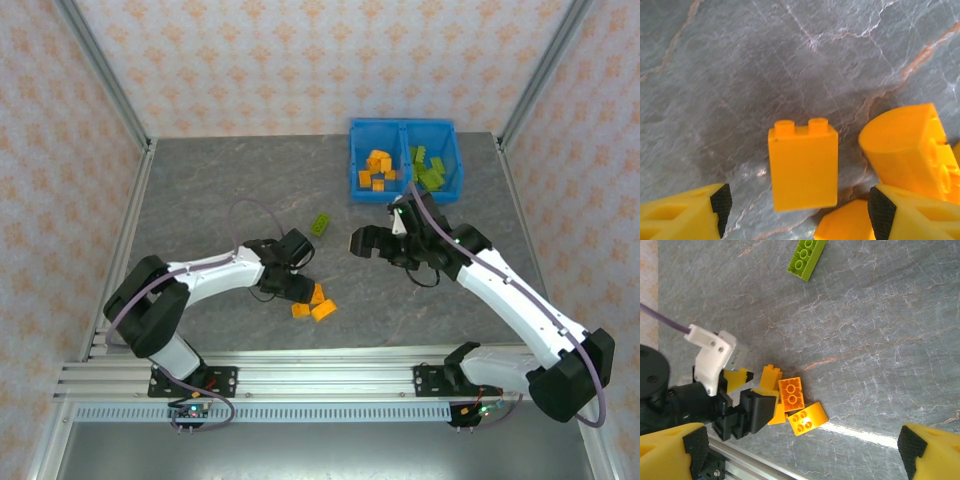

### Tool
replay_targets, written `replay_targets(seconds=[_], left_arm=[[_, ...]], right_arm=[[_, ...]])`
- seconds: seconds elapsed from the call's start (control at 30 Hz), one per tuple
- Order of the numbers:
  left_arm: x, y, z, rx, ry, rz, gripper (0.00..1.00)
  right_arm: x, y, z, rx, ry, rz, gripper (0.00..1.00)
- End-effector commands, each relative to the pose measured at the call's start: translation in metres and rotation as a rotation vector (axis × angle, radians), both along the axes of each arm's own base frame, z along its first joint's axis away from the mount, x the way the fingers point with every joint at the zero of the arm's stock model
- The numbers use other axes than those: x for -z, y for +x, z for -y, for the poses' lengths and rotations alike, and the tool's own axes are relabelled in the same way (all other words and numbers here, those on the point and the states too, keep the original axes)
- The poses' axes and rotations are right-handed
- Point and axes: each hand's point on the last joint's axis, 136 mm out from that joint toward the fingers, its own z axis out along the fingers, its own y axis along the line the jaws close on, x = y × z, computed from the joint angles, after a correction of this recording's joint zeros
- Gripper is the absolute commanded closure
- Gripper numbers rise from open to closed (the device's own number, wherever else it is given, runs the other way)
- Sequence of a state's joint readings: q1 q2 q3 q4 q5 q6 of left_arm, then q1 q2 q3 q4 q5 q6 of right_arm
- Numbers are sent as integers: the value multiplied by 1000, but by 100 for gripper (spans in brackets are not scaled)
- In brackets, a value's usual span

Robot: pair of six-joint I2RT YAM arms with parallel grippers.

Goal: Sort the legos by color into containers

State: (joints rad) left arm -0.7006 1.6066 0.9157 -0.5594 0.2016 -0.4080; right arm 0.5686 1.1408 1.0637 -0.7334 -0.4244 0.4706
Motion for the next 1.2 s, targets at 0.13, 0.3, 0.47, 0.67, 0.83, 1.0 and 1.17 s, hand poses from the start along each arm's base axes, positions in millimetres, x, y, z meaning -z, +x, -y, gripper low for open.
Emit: replay_targets(seconds=[0.13, 0.3, 0.47, 0.67, 0.83, 1.0, 1.17], left_arm=[[14, 15, 4, 13, 36, 26, 39], [19, 11, 2, 2, 38, 20, 53], [1, 17, 6, -14, -9, 71, 63], [-69, 34, 21, -24, -147, 225, 65], [-136, 56, 45, 16, -266, 355, 65], [-184, 109, 77, 38, -280, 497, 65], [-216, 179, 121, 43, -269, 619, 65]], right_arm=[[0, -15, -5, -64, 33, -28, 2], [10, -32, -12, -169, 29, -105, 4], [10, -28, -10, -150, 18, -92, 4], [3, -18, -5, -86, 18, -41, 4], [-14, -8, 12, 13, -6, 57, 4], [-45, 6, 44, 200, -30, 211, 2], [-62, 12, 64, 320, -28, 284, 2]])
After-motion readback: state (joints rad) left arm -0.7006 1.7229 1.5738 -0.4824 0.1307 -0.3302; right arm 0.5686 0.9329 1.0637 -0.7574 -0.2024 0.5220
